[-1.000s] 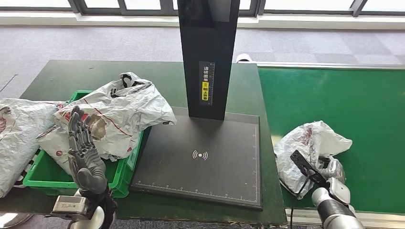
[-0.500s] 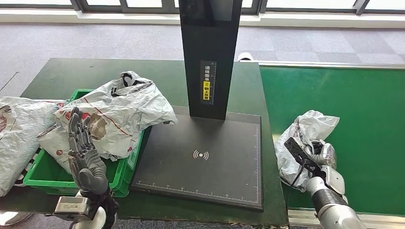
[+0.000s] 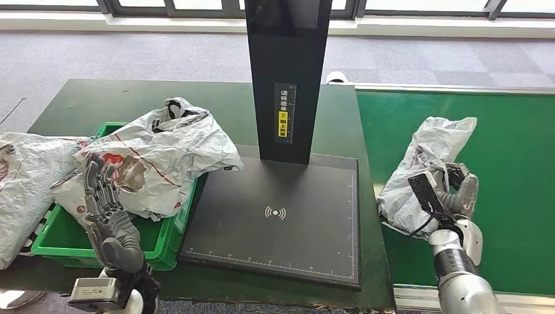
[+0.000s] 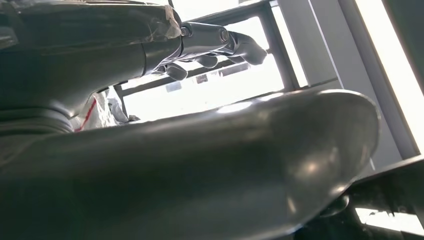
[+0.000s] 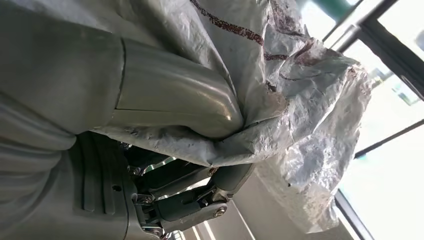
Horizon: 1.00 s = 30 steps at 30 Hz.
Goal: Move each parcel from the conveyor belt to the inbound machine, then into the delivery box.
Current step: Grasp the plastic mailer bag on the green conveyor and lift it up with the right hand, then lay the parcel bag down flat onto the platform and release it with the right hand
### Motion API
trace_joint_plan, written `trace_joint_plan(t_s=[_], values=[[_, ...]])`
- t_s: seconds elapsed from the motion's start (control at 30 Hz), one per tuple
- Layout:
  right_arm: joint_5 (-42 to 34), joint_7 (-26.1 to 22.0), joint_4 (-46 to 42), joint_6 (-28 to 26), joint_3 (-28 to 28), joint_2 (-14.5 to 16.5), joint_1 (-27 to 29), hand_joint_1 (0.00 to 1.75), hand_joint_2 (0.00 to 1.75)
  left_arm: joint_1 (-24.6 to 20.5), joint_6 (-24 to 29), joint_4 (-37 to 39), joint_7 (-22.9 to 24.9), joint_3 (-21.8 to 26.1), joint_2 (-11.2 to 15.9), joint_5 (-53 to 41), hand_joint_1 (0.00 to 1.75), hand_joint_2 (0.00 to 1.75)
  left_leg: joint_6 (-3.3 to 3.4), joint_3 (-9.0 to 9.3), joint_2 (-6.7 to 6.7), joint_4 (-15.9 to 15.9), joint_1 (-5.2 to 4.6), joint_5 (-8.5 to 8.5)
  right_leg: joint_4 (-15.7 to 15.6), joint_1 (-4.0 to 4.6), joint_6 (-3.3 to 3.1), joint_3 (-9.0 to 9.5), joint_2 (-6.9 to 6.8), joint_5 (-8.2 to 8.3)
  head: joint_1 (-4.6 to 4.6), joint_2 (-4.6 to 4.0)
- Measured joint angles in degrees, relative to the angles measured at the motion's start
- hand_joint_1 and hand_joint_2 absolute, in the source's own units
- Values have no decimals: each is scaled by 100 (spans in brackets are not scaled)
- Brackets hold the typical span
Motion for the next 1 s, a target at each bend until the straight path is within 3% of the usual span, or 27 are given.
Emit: trace_joint_plan(t_s=[0.17,0.33,0.47,0.8,1.0], values=[[-801,3,-1491,217,441,223,615,175,175,112,40,-96,0,1,13,24,0,0,0,-3,-11,-1,0,-1,0,1,-2,0,-13,-6,1,0],[-1089,171,-3382,54,1583,351,1560,175,175,206,-85,-166,0,4,19,14,0,0,-9,-8,-13,-1,1,-8,2,1,-7,-10,-13,-14,0,0],[-1123,217,-4280,-46,2236,383,1984,175,175,217,-128,-182,0,4,19,4,0,0,-10,-8,-14,-2,2,-8,2,1,-8,-10,-16,-16,0,0],[-1282,165,-5301,148,2907,388,2509,175,175,211,-369,-200,8,4,16,-35,0,0,-9,-8,-17,-1,1,-8,0,1,-8,-7,-23,-16,0,0],[-1389,-101,-4890,211,3461,605,2726,175,175,104,-695,-137,38,4,-70,-168,0,0,-14,-7,-2,-4,5,-11,2,6,-12,-12,-9,-18,0,0]])
